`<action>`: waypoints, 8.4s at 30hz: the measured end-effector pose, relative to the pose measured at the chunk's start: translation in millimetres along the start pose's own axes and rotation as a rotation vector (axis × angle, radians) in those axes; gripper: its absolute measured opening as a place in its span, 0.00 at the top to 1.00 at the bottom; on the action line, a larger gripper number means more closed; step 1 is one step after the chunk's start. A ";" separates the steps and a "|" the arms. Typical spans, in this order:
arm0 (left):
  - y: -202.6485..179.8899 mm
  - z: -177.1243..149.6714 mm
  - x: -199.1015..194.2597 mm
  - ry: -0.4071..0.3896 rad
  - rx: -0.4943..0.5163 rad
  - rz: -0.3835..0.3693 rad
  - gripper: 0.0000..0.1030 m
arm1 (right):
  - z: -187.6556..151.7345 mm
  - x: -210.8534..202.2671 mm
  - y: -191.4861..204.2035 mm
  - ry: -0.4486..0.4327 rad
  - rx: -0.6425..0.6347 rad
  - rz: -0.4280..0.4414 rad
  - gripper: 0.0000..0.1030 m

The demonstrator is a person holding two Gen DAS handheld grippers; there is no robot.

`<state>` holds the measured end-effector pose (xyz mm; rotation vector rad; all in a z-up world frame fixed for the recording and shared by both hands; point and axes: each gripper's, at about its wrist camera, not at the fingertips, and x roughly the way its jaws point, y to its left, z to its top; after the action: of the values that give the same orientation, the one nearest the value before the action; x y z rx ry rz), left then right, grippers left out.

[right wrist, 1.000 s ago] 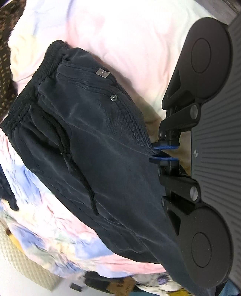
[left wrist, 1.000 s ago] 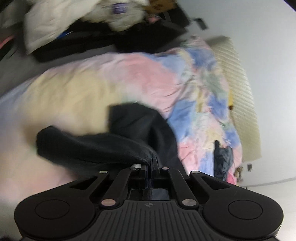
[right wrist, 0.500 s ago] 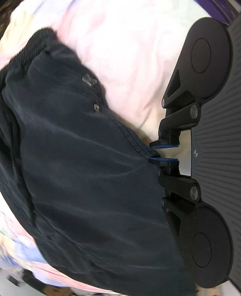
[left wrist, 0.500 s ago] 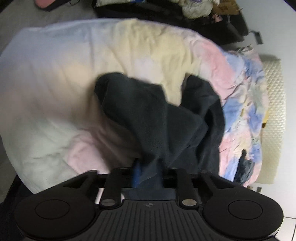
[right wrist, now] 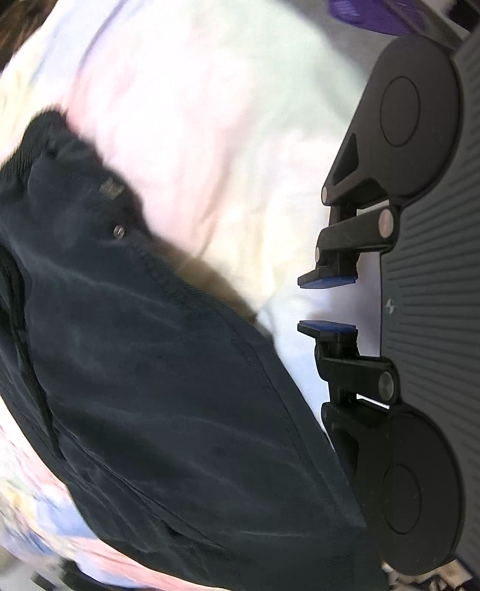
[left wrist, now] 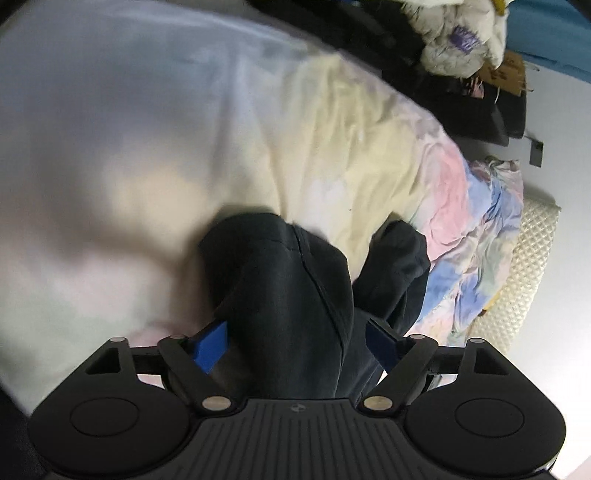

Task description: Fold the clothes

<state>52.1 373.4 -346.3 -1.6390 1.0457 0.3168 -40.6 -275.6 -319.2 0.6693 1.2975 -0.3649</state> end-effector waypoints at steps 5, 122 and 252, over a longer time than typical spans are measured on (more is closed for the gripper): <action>6.4 40.9 46.1 0.073 -0.030 0.044 0.20 | -23.3 -24.3 28.0 -0.037 0.075 -0.033 0.78; -271.8 173.3 9.1 0.455 1.379 0.267 0.43 | -262.7 25.2 390.7 -0.209 0.094 0.065 0.77; -378.0 95.4 147.6 1.560 2.452 0.076 0.24 | -244.1 59.3 665.0 -0.491 0.887 -0.024 0.68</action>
<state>453.4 388.1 -234.6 0.8122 1.2026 -1.7910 187.9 392.9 -240.4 1.2070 0.6295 -1.0808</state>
